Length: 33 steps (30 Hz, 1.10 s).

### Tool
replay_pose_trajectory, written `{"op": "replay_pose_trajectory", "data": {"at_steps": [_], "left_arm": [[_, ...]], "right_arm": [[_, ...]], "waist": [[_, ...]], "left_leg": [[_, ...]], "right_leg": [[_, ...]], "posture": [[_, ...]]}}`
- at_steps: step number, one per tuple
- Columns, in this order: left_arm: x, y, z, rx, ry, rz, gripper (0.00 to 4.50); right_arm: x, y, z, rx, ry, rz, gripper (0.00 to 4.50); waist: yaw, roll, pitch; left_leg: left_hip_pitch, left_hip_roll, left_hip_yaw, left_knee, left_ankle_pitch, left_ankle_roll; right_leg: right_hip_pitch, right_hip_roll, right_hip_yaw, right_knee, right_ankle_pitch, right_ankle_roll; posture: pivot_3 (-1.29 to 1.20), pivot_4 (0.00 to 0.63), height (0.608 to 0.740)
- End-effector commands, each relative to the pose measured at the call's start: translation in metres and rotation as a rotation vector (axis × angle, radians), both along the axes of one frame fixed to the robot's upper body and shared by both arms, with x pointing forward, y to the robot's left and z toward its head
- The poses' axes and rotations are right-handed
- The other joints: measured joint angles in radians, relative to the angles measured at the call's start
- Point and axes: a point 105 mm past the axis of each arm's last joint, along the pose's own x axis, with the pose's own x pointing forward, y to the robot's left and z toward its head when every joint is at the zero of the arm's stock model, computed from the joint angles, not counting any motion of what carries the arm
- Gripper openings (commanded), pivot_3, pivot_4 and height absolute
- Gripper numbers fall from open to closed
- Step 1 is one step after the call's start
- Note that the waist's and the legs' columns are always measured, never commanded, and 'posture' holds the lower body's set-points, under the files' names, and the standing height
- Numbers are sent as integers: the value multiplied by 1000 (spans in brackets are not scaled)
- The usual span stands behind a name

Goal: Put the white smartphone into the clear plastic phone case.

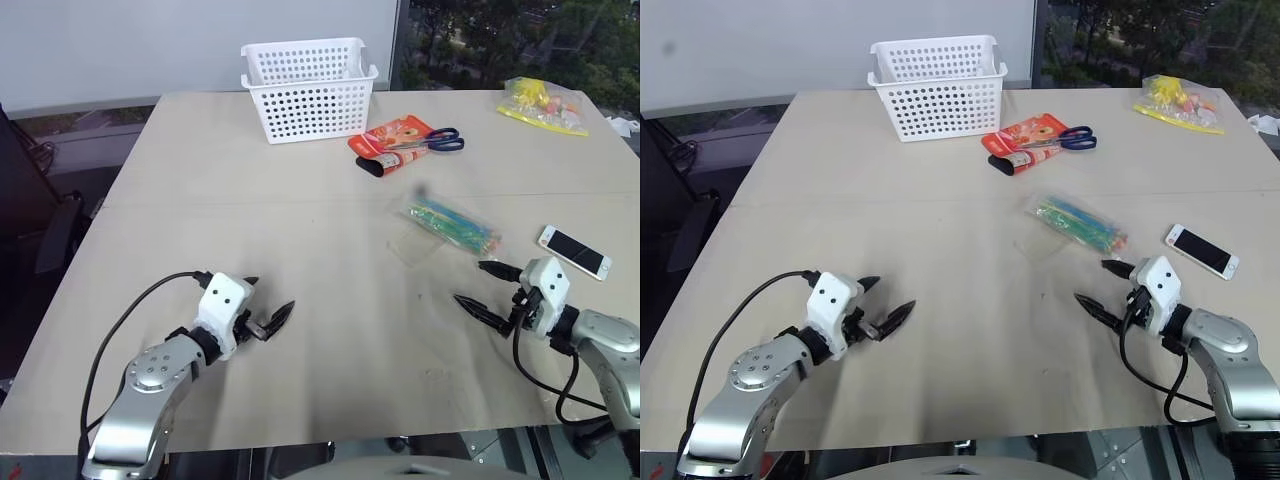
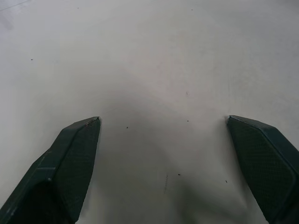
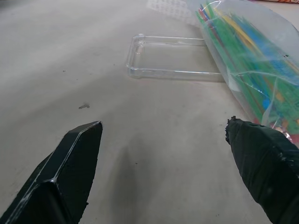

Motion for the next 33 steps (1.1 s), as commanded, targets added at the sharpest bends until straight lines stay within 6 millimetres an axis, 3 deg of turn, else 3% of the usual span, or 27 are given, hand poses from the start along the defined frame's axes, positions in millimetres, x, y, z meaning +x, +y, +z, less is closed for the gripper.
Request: {"op": "replay_pose_trajectory", "data": {"at_steps": [1,11,16,19,24,29,33], "left_arm": [[-3,-6,3,-2,-10,-31,4435],[-2,-11,7,-49,-22,-36,4435],[-3,-15,16,-76,-42,-75,4435],[-4,-22,24,-93,-60,-128,4435],[-5,-37,37,-87,-88,-228,4435],[-2,-47,50,-58,-123,-283,4435],[-2,-49,58,-51,-140,-287,4500]], "right_arm": [[0,-10,11,-7,-41,-15,4500],[-1,-14,14,-21,-49,-16,4500],[15,-2,54,67,-192,-13,4500],[29,4,67,43,-252,-4,4500],[61,5,54,-107,-256,-26,4500],[89,-9,22,-304,-131,-93,4500],[93,-10,24,-279,-106,-100,3390]], "waist": [[0,0,0],[0,0,0],[-6,0,0],[-3,0,0],[1,-1,0],[-2,0,0],[-2,0,0]], "left_leg": [[0,0,0,0,0,0],[0,0,0,0,0,0],[0,0,1,0,0,0],[1,0,1,0,0,0],[0,0,0,0,0,0],[-1,-1,1,0,0,0],[0,-1,1,0,0,0]], "right_leg": [[0,0,0,0,0,0],[0,1,0,0,0,0],[0,1,1,0,0,0],[0,1,1,0,0,0],[0,2,1,0,0,0],[0,2,2,0,2,-4],[0,2,2,0,2,-4]], "posture": [[0,150,740],[0,150,740],[0,150,740],[0,150,740],[0,150,740],[0,150,740],[0,150,740]]}}
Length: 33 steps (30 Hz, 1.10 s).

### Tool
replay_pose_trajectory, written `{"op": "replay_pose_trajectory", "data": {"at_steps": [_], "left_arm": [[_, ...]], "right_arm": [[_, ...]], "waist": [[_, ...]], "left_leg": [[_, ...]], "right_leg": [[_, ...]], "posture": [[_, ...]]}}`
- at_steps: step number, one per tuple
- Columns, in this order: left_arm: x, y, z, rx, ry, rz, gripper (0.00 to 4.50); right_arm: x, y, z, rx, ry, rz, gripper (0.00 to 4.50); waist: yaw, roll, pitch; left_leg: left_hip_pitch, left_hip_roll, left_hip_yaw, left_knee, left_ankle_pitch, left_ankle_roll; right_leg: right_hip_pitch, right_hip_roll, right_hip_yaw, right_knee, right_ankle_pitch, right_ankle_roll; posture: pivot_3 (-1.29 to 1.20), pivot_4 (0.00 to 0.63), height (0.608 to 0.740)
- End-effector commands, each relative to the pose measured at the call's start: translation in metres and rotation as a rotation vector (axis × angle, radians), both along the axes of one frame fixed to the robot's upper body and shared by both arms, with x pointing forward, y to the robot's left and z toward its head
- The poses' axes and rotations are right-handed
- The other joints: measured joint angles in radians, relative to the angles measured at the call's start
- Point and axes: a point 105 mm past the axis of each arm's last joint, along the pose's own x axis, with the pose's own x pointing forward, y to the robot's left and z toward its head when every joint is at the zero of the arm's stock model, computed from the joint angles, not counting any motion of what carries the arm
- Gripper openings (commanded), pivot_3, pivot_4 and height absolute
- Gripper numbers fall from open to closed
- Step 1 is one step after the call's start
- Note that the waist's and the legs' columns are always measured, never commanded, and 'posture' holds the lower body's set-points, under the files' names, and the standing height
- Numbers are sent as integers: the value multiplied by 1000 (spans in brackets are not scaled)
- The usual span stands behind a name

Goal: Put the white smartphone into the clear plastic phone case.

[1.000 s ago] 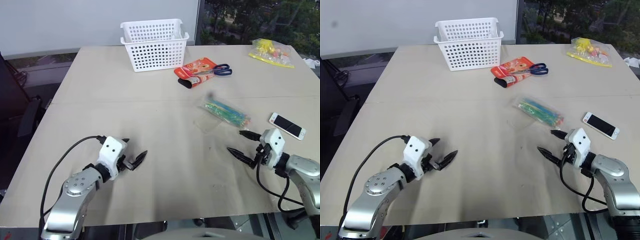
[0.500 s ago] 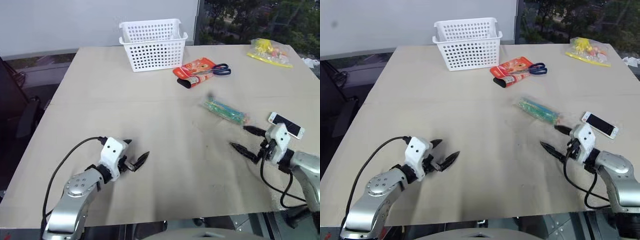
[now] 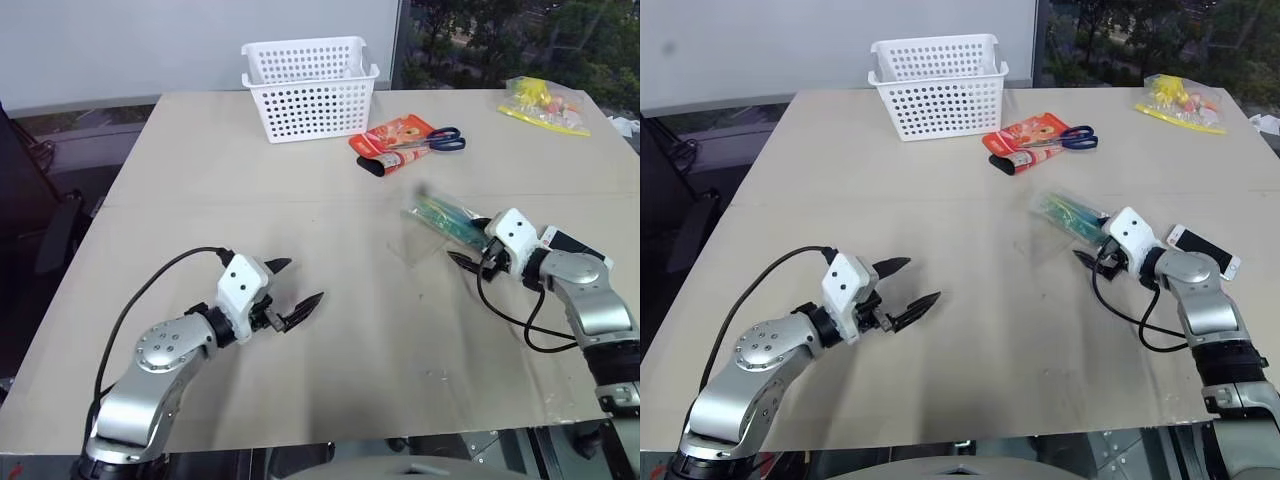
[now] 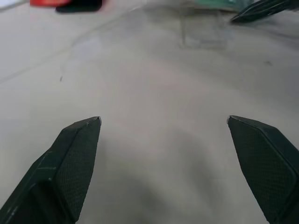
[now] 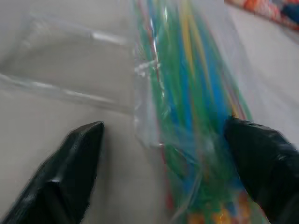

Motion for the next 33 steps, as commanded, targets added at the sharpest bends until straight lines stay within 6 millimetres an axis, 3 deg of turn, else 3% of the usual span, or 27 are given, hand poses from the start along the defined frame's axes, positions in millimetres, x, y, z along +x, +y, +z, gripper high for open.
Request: {"op": "replay_pose_trajectory", "data": {"at_steps": [1,6,7,10,14,17,21,23,26,27,30,33], "left_arm": [[-3,-7,16,-7,-49,-27,4500],[-4,-12,21,-23,-60,-38,4500],[-4,-14,23,-28,-66,-41,4500],[-2,-18,31,-56,-83,-47,4500],[8,-26,42,-114,-106,-30,4500],[11,-32,51,-154,-122,-42,4500],[13,-41,59,-189,-127,-72,4500],[13,-42,58,-193,-117,-72,4500],[13,-46,54,-194,-96,-78,4500],[14,-48,52,-191,-88,-78,4500],[15,-52,47,-179,-62,-102,4500],[22,-52,41,-143,-45,-148,4500]], "right_arm": [[3,-4,12,-5,-25,-9,2750],[9,-4,33,-13,-106,-6,326],[13,-4,42,-13,-146,-14,71],[31,-3,76,3,-270,-55,71],[73,-25,130,-84,-497,-264,71],[88,-40,147,-193,-570,-350,71],[93,-58,174,-274,-706,-454,1916],[94,-55,159,-218,-618,-405,2878],[86,-45,120,-79,-405,-283,4229],[81,-42,111,-51,-358,-247,4431],[52,-26,93,89,-233,-113,4431],[-11,-1,74,254,-55,101,4431]], "waist": [[0,0,0],[-2,0,0],[-4,0,0],[-11,0,0],[-24,1,1],[-25,0,1],[-24,0,1],[-25,0,1],[-26,0,0],[-26,0,0],[-21,1,1],[-9,4,1]], "left_leg": [[0,0,0,0,0,0],[0,0,0,0,0,0],[0,0,0,0,0,0],[1,0,1,1,0,0],[0,0,0,1,0,0],[0,-1,1,1,0,0],[-1,-1,1,-1,1,-1],[-1,-1,1,-1,1,-1],[0,0,2,-2,1,-2],[0,0,2,-2,0,0],[0,0,0,-2,0,0],[1,1,-1,-1,0,0]], "right_leg": [[0,0,0,0,0,0],[0,1,0,0,-1,2],[0,1,0,0,-1,3],[0,1,1,0,-1,4],[0,2,2,1,1,1],[0,2,3,0,2,0],[0,2,4,-1,3,2],[0,2,5,-2,4,4],[0,2,7,-2,4,4],[0,2,6,-2,4,4],[0,2,6,-1,4,4],[1,2,3,-1,4,5]], "posture": [[0,150,740],[0,150,740],[0,150,740],[0,150,740],[0,150,740],[0,150,740],[0,150,740],[0,150,740],[0,150,740],[0,150,740],[0,150,740],[0,150,740]]}}
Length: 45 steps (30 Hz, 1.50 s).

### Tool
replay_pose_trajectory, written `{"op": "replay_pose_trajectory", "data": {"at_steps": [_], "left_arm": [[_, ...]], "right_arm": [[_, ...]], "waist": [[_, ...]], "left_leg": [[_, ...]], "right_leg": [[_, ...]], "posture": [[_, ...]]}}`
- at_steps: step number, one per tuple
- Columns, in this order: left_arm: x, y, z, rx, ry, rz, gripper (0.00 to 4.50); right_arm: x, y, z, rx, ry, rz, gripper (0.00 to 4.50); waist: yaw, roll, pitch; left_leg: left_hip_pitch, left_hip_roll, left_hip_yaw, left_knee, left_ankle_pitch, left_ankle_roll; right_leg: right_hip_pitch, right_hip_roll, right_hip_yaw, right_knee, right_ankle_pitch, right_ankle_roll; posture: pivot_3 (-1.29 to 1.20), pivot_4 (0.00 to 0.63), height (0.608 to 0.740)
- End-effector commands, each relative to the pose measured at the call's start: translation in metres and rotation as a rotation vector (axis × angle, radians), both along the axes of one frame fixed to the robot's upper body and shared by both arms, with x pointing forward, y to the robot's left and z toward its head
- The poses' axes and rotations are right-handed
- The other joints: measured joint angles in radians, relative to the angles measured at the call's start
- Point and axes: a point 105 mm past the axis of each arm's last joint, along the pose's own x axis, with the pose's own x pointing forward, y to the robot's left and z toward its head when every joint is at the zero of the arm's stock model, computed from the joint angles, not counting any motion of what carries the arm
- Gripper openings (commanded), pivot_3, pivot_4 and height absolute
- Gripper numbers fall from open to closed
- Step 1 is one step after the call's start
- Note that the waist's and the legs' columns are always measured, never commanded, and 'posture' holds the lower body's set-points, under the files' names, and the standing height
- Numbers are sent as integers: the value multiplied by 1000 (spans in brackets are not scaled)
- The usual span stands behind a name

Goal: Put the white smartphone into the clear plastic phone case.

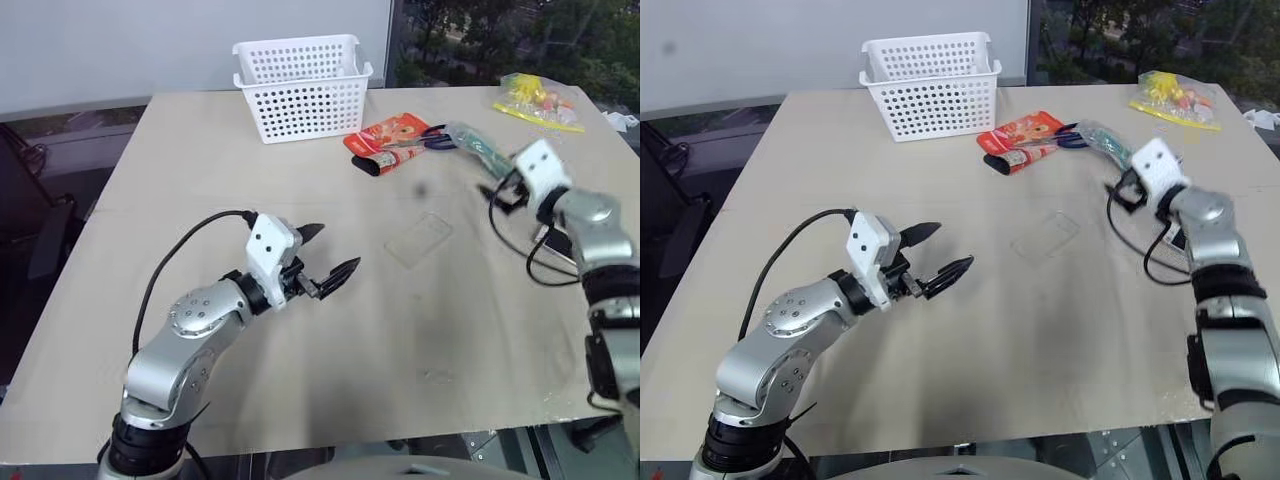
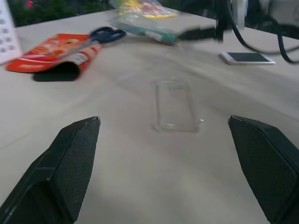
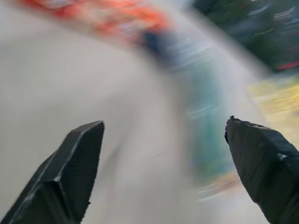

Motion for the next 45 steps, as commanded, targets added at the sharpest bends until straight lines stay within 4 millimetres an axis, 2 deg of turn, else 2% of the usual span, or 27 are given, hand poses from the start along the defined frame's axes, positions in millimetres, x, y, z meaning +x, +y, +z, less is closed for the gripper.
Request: {"op": "replay_pose_trajectory", "data": {"at_steps": [1,4,6,8,10,12,15,20,24,28,30,32,33,34,39,40,42,43,45], "left_arm": [[7,-1,3,18,-27,-56,4500],[21,-4,1,45,-29,-108,4500],[33,-5,-3,94,-36,-133,4500],[50,-11,-6,143,-56,-165,4500],[66,-22,-3,164,-76,-195,4500],[78,-46,4,157,-92,-248,4500],[84,-83,6,163,-90,-324,4500],[75,-136,-25,244,-27,-426,4500],[63,-153,-54,306,44,-454,4500],[74,-149,-79,404,87,-357,3632],[79,-145,-84,431,99,-320,3276],[86,-139,-87,444,121,-263,2638],[89,-136,-88,450,133,-239,2474],[91,-132,-89,456,138,-219,2345],[93,-124,-91,463,145,-194,919],[92,-122,-90,458,143,-197,919],[92,-117,-87,438,132,-186,296],[92,-112,-85,430,131,-179,135],[92,-102,-78,416,112,-168,135]], "right_arm": [[-50,23,29,142,11,197,4431],[-90,31,19,209,108,280,4431],[-110,34,16,241,157,300,4431],[-121,36,18,292,167,288,4431],[-124,35,18,305,159,252,4431],[-124,30,15,287,142,202,4431],[-124,24,14,272,123,150,4431],[-123,-2,0,91,84,-13,4431],[-133,-10,0,72,70,-42,4431],[-138,-14,6,76,56,-57,4500],[-140,-14,9,82,53,-56,4500],[-141,-14,11,89,56,-52,4500],[-140,-14,11,90,57,-52,4500],[-140,-14,11,90,59,-51,4500],[-136,-13,13,91,51,-40,4500],[-134,-13,13,92,48,-38,4500],[-132,-13,14,89,43,-36,4500],[-131,-14,14,87,41,-36,4500],[-129,-16,15,79,35,-39,4500]], "waist": [[6,2,0],[12,4,1],[13,3,0],[14,3,0],[15,3,0],[13,2,0],[16,1,0],[17,2,0],[11,1,0],[13,1,0],[14,1,0],[13,1,-1],[12,1,-1],[10,1,-1],[8,1,-2],[9,1,-2],[8,1,-2],[7,1,-2],[3,1,-2]], "left_leg": [[-1,0,-1,0,0,0],[1,0,0,1,0,0],[2,-1,-2,3,0,0],[3,-1,-2,4,0,0],[3,-1,-3,7,0,0],[1,-1,-3,11,0,0],[-1,-2,-3,12,0,1],[-2,-7,-3,12,-3,6],[-4,-8,-3,12,-6,9],[-3,-7,-3,12,-6,10],[0,-7,-3,13,-6,10],[1,-7,-4,14,-6,10],[1,-6,-4,15,-6,10],[1,-6,-4,15,-6,10],[2,-7,-3,15,-6,10],[2,-7,-3,15,-6,10],[2,-6,-4,14,-6,10],[2,-6,-4,14,-6,10],[2,-5,-4,14,-6,10]], "right_leg": [[0,-1,-1,0,0,0],[1,0,-2,0,-3,3],[4,0,-4,0,-5,0],[5,1,-4,0,-5,0],[5,1,-4,0,-5,0],[6,1,-4,0,-4,0],[6,0,-2,-1,-3,2],[6,0,1,-1,-4,4],[4,1,4,-1,-5,8],[3,1,5,-1,-6,7],[6,1,5,0,-6,7],[7,1,5,0,-6,7],[7,1,6,0,-6,7],[7,1,7,0,-6,7],[7,1,9,0,-6,8],[7,1,9,0,-6,8],[7,2,9,0,-6,8],[7,2,9,0,-5,8],[7,3,9,0,-5,7]], "posture": [[0,150,740],[0,150,740],[0,150,740],[0,150,740],[0,150,740],[0,150,740],[0,150,740],[0,150,740],[0,150,740],[0,150,740],[0,150,740],[0,150,740],[0,150,740],[0,150,740],[0,150,740],[0,150,740],[0,150,740],[0,150,740],[0,150,740]]}}
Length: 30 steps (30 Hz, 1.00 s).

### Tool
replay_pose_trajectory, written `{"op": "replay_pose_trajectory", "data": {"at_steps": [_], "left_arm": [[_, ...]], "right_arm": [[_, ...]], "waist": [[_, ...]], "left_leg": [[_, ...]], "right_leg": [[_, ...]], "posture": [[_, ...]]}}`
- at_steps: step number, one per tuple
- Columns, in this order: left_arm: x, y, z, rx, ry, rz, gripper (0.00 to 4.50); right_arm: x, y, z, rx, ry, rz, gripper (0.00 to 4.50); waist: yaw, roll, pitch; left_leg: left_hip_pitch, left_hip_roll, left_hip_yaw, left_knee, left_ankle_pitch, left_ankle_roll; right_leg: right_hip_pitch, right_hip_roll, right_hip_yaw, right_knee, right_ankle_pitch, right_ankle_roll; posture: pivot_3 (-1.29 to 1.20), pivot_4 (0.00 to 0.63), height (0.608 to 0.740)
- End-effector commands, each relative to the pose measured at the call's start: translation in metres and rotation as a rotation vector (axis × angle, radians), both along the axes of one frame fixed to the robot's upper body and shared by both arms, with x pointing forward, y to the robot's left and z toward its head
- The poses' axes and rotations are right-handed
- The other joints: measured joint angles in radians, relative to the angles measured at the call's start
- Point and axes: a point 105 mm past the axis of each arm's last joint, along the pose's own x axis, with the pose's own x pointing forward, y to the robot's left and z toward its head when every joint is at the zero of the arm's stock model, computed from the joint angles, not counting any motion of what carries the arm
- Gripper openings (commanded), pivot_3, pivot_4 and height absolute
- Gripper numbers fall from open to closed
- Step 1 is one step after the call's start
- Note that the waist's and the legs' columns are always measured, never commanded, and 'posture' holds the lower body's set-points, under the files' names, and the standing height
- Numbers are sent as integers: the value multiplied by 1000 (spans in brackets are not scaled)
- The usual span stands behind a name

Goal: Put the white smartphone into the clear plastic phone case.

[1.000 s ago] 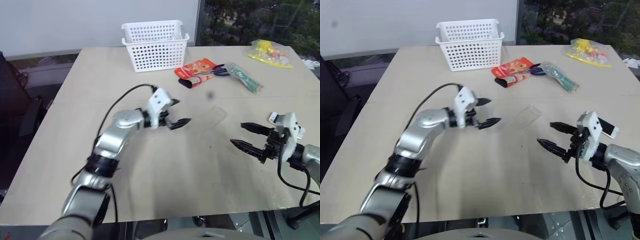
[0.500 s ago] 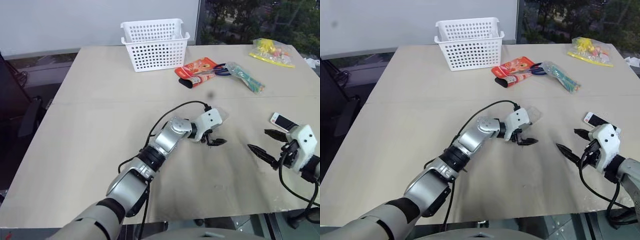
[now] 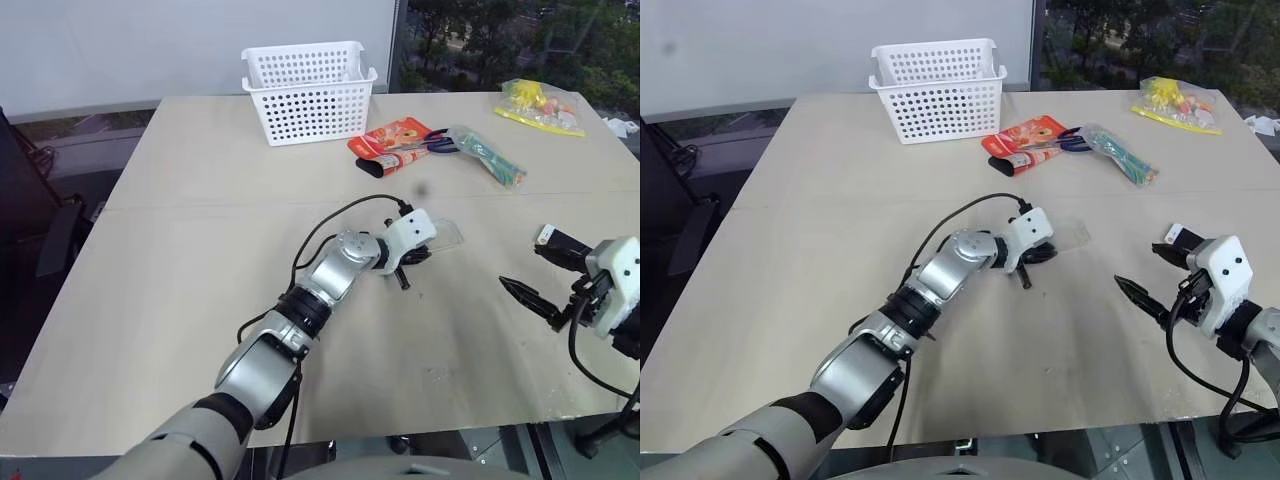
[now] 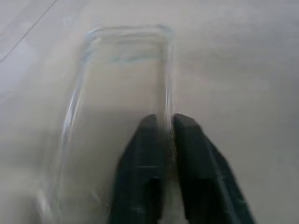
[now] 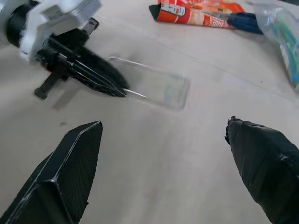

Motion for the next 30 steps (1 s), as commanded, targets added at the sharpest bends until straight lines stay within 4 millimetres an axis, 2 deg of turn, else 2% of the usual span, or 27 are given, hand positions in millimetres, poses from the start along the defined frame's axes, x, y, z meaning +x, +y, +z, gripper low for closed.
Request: {"op": "replay_pose_trajectory", "data": {"at_steps": [1,5,9,11,15,17,20,21,22,25,30], "left_arm": [[5,36,-5,31,15,80,135],[-11,55,19,-1,-43,-8,135],[-46,81,31,40,-47,-156,135],[-60,96,32,75,-24,-186,135],[-74,109,38,60,-8,-195,933],[-70,112,48,27,-90,-170,1486],[-69,118,67,-49,-130,-160,2072],[-70,119,71,-67,-132,-165,2614],[-72,124,81,-103,-135,-160,2933],[-78,140,98,-137,-133,-148,2933],[-93,171,104,-76,-41,-97,2933]], "right_arm": [[4,-5,9,-31,-39,1,4500],[8,-16,11,-41,-46,-17,4500],[13,-35,6,-61,-30,-54,4500],[18,-54,-6,-92,46,-125,4500],[26,-73,-14,-156,115,-126,4500],[41,-89,-13,-168,121,-163,4500],[54,-105,-15,-160,143,-191,4500],[56,-108,-15,-158,147,-193,4500],[61,-114,-15,-152,156,-201,4500],[72,-126,-19,-124,195,-213,4500],[82,-134,-29,-43,291,-216,4500]], "waist": [[-10,0,0],[-20,0,0],[-18,1,0],[-17,1,0],[-5,1,0],[-4,1,0],[-6,0,1],[-7,0,1],[-7,1,1],[-17,1,1],[-25,1,2]], "left_leg": [[0,0,0,0,0,0],[0,4,1,0,0,0],[0,5,1,-1,0,0],[-1,6,2,-1,0,0],[-1,4,4,0,0,0],[-1,4,6,1,0,0],[-1,3,8,2,0,0],[0,3,7,2,0,0],[-1,3,7,2,0,0],[-1,4,6,0,0,0],[0,4,7,-2,0,0]], "right_leg": [[0,1,0,0,0,0],[-1,4,2,0,1,-1],[-3,7,3,1,1,-3],[-3,6,3,1,1,-3],[-3,5,6,0,1,-3],[-3,5,8,-1,1,-3],[-3,5,10,-1,2,-2],[-3,6,10,-1,2,-2],[-3,6,10,-1,2,-2],[-3,9,11,0,2,-3],[-4,12,13,-1,2,-4]], "posture": [[0,150,740],[0,150,740],[0,150,740],[0,150,740],[0,150,740],[0,150,740],[0,150,740],[0,150,740],[0,150,740],[0,150,740],[0,150,740]]}}
